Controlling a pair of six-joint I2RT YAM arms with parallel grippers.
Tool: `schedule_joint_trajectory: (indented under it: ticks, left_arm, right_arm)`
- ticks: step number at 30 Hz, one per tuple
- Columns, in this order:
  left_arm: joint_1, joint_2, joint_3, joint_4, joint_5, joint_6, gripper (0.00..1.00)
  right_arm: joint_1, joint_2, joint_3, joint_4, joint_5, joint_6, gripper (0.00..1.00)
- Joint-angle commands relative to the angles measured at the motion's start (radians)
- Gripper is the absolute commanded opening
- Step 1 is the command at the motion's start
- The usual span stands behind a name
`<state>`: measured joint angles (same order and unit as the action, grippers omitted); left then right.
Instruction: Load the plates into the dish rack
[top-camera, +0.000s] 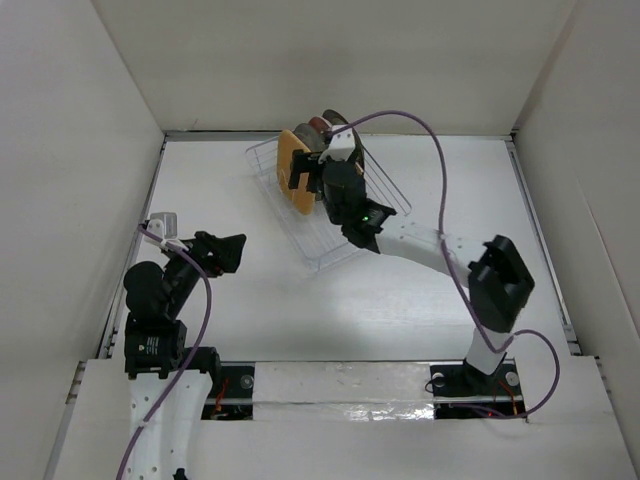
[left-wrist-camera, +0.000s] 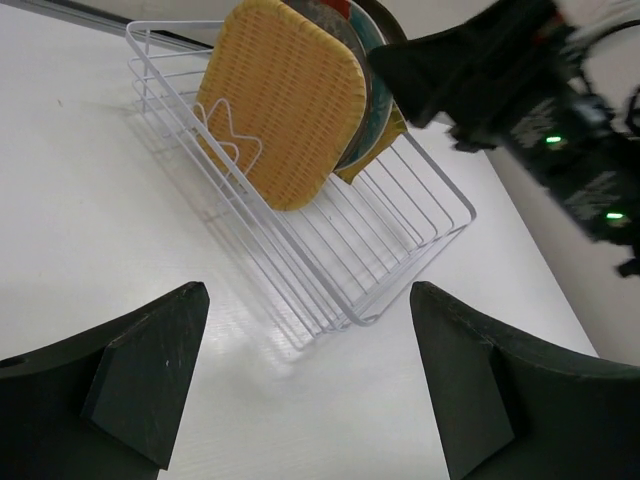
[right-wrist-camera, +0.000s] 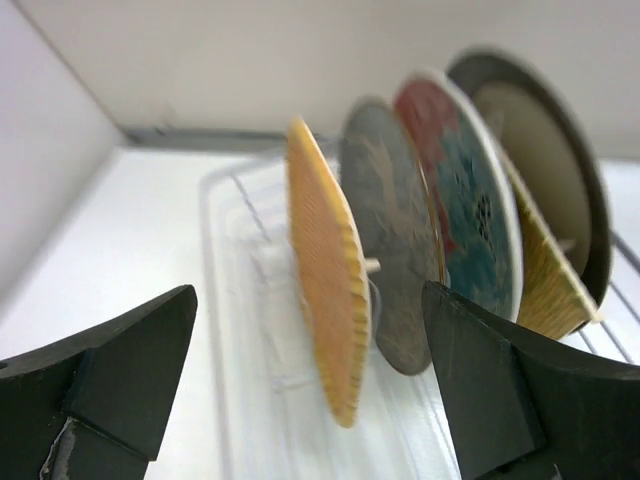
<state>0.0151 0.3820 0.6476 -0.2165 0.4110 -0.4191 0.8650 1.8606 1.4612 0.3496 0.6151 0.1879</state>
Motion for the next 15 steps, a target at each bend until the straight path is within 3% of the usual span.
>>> schedule_joint_trajectory:
  ticks: [1, 10, 15]
  left_arm:
    - [0.005, 0.003, 0.041, 0.085, 0.023, -0.018, 0.80]
    - [0.005, 0.008, 0.136, 0.108, 0.020, -0.052, 0.80]
    - [0.005, 0.029, 0.123, 0.112, 0.023, -0.056, 0.81]
  right_arm:
    - [0.029, -0.162, -0.048, -0.046, -0.054, 0.062, 1.00]
    - [0.134, -0.586, -0.488, 0.006, -0.098, 0.151, 1.00]
    - [0.144, -0.767, -0.611, -0.043, -0.110, 0.174, 0.99]
